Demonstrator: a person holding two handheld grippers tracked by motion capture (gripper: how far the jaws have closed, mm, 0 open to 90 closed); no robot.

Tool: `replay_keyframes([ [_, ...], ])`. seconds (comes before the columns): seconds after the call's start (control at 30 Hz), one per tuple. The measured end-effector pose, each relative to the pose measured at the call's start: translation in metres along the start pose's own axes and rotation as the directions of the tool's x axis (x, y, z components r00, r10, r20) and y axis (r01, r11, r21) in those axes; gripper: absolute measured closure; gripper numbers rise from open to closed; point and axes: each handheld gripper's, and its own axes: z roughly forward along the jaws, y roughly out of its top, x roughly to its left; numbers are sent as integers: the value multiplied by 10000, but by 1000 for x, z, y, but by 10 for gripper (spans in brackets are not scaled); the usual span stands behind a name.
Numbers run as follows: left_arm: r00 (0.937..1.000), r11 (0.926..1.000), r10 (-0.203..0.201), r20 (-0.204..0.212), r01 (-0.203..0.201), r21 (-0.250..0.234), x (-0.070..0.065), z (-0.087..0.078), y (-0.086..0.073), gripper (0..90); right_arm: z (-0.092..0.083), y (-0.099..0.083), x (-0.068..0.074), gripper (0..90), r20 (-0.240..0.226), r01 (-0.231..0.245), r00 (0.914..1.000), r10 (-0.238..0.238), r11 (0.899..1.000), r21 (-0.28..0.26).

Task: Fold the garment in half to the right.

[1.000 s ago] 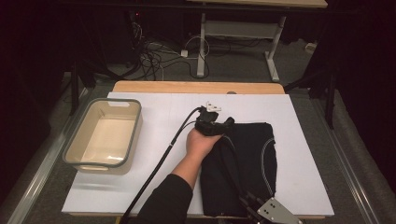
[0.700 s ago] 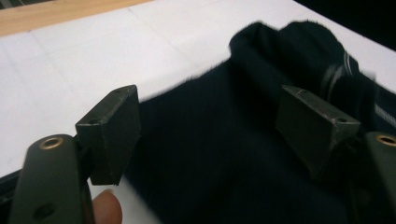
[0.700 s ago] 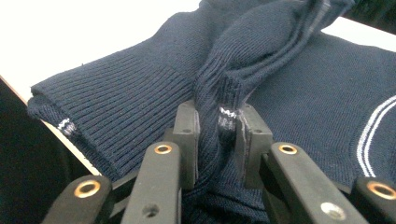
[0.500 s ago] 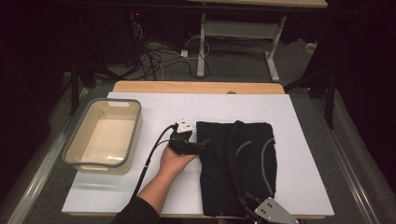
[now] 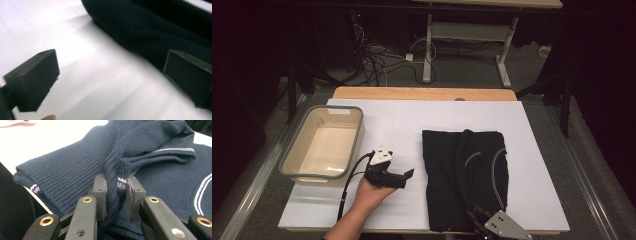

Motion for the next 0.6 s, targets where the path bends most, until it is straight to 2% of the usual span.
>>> replay_keyframes([
  [0.07,9998,9998,200,14,-200,-37,-2,-13,-10,0,-1,1,0,738,-2,-11,10000,11,10000,-8],
  [0.2,9994,9993,337,22,-337,-140,-5,-32,-28,0,-7,2,-3,729,71,-122,9999,123,9999,-97],
  [0.37,9993,9993,344,115,-342,-167,-4,-35,-40,0,-19,-3,-11,714,247,-556,9981,557,9984,-49],
  [0.5,9990,9978,364,272,-348,-570,-4,-38,-43,0,-26,-10,-17,660,325,-942,9951,939,9955,89],
  [0.6,9989,9964,275,383,-243,-816,-2,-39,-44,0,-32,-10,-20,598,293,-1107,9934,1109,9938,-77],
])
